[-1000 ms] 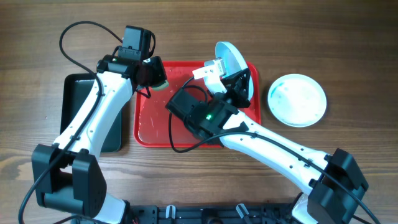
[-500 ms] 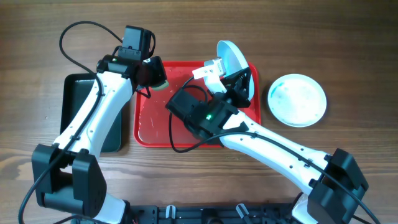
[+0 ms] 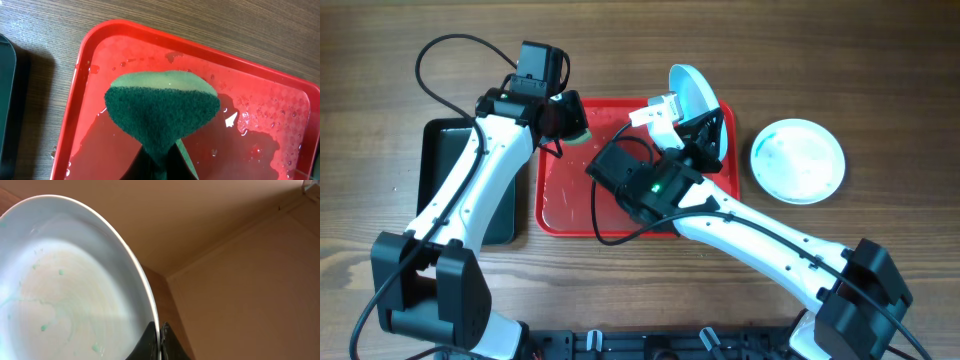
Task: Clean dirty plates on tray and stack at the side
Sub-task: 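Carry the plate right and place it on the side stack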
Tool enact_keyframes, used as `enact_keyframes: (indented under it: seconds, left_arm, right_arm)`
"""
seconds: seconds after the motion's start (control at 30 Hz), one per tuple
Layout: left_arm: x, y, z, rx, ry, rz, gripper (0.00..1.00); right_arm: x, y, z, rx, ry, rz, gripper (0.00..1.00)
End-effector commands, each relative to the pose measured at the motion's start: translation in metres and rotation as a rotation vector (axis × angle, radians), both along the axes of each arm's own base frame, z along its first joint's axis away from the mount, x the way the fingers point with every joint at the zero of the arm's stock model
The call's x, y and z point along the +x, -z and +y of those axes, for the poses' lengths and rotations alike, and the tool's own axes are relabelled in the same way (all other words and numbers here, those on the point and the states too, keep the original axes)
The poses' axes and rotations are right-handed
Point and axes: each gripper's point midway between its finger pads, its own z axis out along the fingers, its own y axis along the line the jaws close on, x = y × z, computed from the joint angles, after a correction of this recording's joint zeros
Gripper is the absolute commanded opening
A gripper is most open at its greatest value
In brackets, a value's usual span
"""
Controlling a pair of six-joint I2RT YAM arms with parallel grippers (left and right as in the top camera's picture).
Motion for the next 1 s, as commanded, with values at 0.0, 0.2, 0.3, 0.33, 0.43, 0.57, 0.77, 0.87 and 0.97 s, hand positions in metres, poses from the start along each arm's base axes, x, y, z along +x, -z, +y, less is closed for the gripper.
enact_keyframes:
  seconds: [0.0, 0.2, 0.3, 0.33, 0.43, 0.57, 0.77, 0.87, 0.97]
  left_arm:
    - [0.004, 0.002, 0.005, 0.005, -0.029, 0.002, 0.04]
    - [0.004, 0.002, 0.005, 0.005, -0.029, 0.001, 0.04]
    - [0.004, 0.002, 0.005, 0.005, -0.029, 0.001, 0.04]
    - [0.004, 0.002, 0.005, 0.005, -0.029, 0.001, 0.04]
    - [0.004, 0.002, 0.005, 0.005, -0.029, 0.002, 0.04]
    - [0.004, 0.002, 0.005, 0.005, -0.029, 0.002, 0.04]
    - [0.003, 0.002, 0.005, 0.006, -0.029, 0.005, 0.04]
    - [0.003, 0.002, 0.005, 0.006, -0.029, 0.005, 0.04]
    - [0.003, 0.002, 0.005, 0.006, -0.029, 0.005, 0.04]
  right_arm:
    - [-0.004, -0.017, -0.003, 0.005, 0.006, -0.052, 0.04]
    - [-0.004, -0.017, -0.003, 0.005, 0.006, -0.052, 0.04]
    - [-0.003, -0.017, -0.002, 0.012, 0.005, -0.055, 0.04]
    - [-0.003, -0.012, 0.0, 0.03, -0.003, -0.037, 0.04]
    - [-0.01, 0.068, 0.039, 0.297, -0.174, 0.387, 0.04]
    - [-0.034, 0.116, 0.073, 0.607, -0.284, 0.735, 0.04]
    - [0.012, 0.092, -0.003, 1.16, -0.182, 0.768, 0.04]
    - [0.028, 0.111, -0.087, 1.335, 0.006, 0.703, 0.04]
    - [0.015, 0.141, -0.16, 1.458, 0.261, 0.611, 0.04]
